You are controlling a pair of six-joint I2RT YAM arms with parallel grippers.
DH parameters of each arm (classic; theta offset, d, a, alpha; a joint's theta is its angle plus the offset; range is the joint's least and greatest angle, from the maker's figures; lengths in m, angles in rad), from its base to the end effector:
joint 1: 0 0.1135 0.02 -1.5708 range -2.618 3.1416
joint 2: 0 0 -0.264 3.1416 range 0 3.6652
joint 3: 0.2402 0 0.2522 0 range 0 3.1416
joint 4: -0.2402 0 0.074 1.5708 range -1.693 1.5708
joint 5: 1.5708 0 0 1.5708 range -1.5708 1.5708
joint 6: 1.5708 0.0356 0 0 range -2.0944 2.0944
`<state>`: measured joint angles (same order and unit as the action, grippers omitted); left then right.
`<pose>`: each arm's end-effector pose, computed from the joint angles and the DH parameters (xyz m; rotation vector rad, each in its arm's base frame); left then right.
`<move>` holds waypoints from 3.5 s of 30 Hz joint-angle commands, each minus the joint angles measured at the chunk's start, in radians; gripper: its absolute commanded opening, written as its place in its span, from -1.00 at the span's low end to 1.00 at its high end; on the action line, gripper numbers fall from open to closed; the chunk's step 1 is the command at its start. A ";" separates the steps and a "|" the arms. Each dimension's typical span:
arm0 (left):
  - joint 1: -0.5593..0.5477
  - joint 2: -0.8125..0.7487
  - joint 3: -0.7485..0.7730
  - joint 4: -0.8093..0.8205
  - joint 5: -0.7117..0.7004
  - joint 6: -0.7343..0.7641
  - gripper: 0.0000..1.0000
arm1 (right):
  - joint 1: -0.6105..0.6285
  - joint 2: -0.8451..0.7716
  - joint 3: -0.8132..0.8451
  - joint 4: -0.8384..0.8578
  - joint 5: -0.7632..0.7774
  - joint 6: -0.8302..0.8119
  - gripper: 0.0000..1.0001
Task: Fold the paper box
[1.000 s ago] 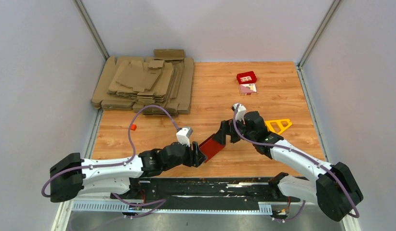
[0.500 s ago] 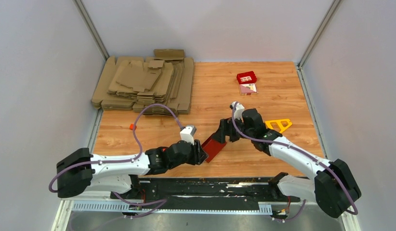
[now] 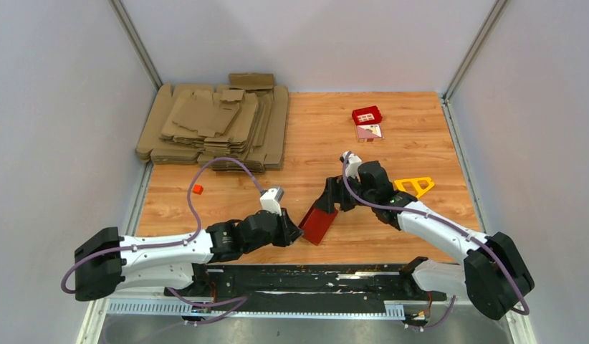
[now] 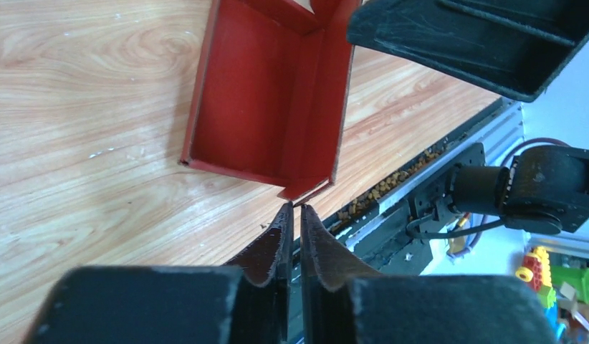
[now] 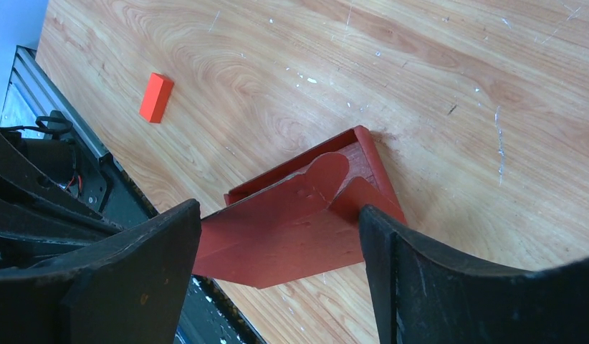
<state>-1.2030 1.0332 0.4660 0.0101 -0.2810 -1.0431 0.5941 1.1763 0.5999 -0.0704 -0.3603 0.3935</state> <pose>0.0867 -0.1975 0.2020 0.0036 2.2840 -1.0002 0.1937 0.1460 0.2093 -0.4428 2.2932 0.9220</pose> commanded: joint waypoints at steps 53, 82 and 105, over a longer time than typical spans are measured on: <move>0.359 0.387 0.339 -0.001 0.618 0.373 -0.42 | 0.000 -0.325 -0.084 -0.284 0.119 0.029 0.86; 0.238 0.064 -0.033 0.330 0.376 -0.025 0.06 | 0.074 0.035 0.001 -0.220 0.106 -0.010 0.82; 0.241 0.172 0.085 0.342 0.202 -0.005 -0.06 | 0.473 -0.438 -0.173 -0.198 0.305 -0.070 0.94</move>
<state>-0.9623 1.2762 0.5732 0.3397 0.0437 -1.0130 0.9665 0.7166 0.4362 -0.3237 -0.2363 0.3389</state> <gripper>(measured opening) 0.472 0.967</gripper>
